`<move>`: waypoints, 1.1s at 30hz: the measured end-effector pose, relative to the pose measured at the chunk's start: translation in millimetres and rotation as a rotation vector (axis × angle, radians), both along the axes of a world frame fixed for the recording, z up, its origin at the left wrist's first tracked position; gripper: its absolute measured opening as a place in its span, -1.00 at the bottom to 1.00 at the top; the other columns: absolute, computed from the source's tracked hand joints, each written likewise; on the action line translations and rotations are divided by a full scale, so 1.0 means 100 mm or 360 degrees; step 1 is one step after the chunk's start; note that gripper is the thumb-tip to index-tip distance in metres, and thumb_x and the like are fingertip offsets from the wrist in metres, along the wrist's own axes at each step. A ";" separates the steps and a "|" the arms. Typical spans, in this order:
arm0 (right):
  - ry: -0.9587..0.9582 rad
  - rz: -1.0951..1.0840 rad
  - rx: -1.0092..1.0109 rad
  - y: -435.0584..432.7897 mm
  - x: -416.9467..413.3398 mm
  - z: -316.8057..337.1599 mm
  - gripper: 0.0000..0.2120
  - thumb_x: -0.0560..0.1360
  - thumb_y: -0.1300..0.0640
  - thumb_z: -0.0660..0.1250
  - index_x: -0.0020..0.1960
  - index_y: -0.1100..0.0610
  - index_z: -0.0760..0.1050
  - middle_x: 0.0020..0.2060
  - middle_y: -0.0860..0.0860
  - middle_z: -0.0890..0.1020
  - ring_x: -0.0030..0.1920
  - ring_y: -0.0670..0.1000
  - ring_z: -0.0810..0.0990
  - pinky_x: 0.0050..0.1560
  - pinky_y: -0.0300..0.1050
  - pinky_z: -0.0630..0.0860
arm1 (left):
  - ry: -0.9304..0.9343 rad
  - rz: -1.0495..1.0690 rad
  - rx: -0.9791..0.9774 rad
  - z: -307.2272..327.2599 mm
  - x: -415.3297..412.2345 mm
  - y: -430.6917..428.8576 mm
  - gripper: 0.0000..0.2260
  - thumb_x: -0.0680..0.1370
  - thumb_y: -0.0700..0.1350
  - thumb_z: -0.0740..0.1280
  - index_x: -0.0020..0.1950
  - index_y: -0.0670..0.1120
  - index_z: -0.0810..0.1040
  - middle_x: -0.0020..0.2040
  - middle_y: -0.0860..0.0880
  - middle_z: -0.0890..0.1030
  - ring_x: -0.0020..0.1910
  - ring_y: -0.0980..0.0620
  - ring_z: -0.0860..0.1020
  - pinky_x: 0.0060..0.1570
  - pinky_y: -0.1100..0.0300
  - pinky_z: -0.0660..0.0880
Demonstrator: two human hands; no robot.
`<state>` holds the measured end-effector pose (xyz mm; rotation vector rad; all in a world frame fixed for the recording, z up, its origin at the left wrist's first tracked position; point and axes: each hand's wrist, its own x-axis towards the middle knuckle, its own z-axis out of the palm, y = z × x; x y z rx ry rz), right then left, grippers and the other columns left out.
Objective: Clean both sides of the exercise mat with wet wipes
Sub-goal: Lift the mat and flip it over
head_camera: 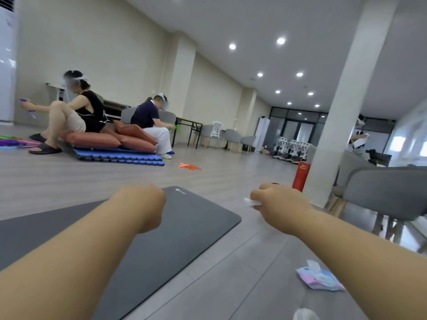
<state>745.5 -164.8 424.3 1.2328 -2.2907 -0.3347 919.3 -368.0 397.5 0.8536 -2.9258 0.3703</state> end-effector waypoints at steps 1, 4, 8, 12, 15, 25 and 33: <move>-0.0024 -0.0028 0.0001 0.03 -0.09 -0.04 -0.84 0.57 0.16 0.16 0.12 0.02 0.42 -0.02 -0.01 0.46 -0.09 0.10 0.51 -0.27 -0.09 0.41 | -0.0010 -0.0022 0.0005 -0.04 -0.12 0.00 -0.78 0.55 -0.09 0.17 0.16 -0.01 0.50 0.18 -0.03 0.50 0.11 -0.07 0.51 -0.04 0.13 0.45; -0.0067 -0.0103 0.0024 0.13 -0.38 -0.20 -0.83 0.58 0.18 0.14 0.15 0.03 0.38 0.03 0.00 0.48 -0.06 0.11 0.50 -0.25 -0.10 0.33 | 0.0007 -0.0106 0.0006 -0.16 -0.50 0.05 -0.76 0.55 -0.07 0.15 0.17 0.03 0.50 0.17 -0.01 0.50 0.10 -0.08 0.51 -0.02 0.11 0.46; -0.0131 -0.0127 0.0002 0.24 -0.79 -0.51 -0.79 0.61 0.11 0.10 0.24 0.00 0.28 0.05 0.03 0.49 -0.13 0.13 0.43 -0.24 -0.10 0.30 | -0.0036 -0.0200 0.0014 -0.46 -0.99 0.14 -0.74 0.54 -0.05 0.15 0.19 0.07 0.49 0.17 0.02 0.50 0.10 -0.06 0.53 -0.04 0.10 0.47; -0.0248 -0.0200 0.0158 0.16 -1.39 -0.94 -0.75 0.59 0.21 0.11 0.22 -0.05 0.34 0.03 0.03 0.46 -0.14 0.14 0.46 -0.25 -0.10 0.32 | -0.0199 -0.0254 0.0040 -0.92 -1.43 0.10 -0.75 0.54 -0.07 0.15 0.17 0.07 0.49 0.13 0.04 0.53 0.01 -0.03 0.55 -0.09 0.16 0.44; -0.0362 -0.0211 0.0207 -0.06 -1.85 -1.28 -0.74 0.57 0.26 0.12 0.16 0.00 0.41 0.02 0.04 0.45 -0.17 0.11 0.41 -0.23 -0.09 0.34 | -0.0351 -0.0246 0.0048 -1.19 -1.77 -0.07 -0.76 0.56 -0.05 0.15 0.20 0.07 0.47 0.14 0.04 0.53 0.05 -0.02 0.55 -0.08 0.17 0.44; -0.1018 -0.0408 -0.0009 -0.18 -3.07 -2.48 -0.70 0.56 0.05 0.11 0.21 0.09 0.46 0.12 0.03 0.39 0.03 0.13 0.48 -0.07 -0.10 0.38 | -0.0729 -0.0403 0.0176 -1.91 -3.42 -0.13 -0.77 0.58 0.00 0.14 0.18 0.05 0.48 0.11 0.02 0.51 0.06 -0.04 0.54 -0.15 0.16 0.42; -0.1309 -0.0711 0.0073 0.84 -4.03 -3.32 -0.74 0.57 -0.02 0.14 0.17 0.04 0.49 0.13 0.05 0.45 0.12 0.15 0.49 0.10 -0.05 0.44 | -0.0927 -0.0555 0.0319 -2.42 -4.62 0.67 -0.75 0.59 0.04 0.14 0.20 0.03 0.47 0.13 0.03 0.52 0.07 -0.02 0.55 0.00 0.14 0.50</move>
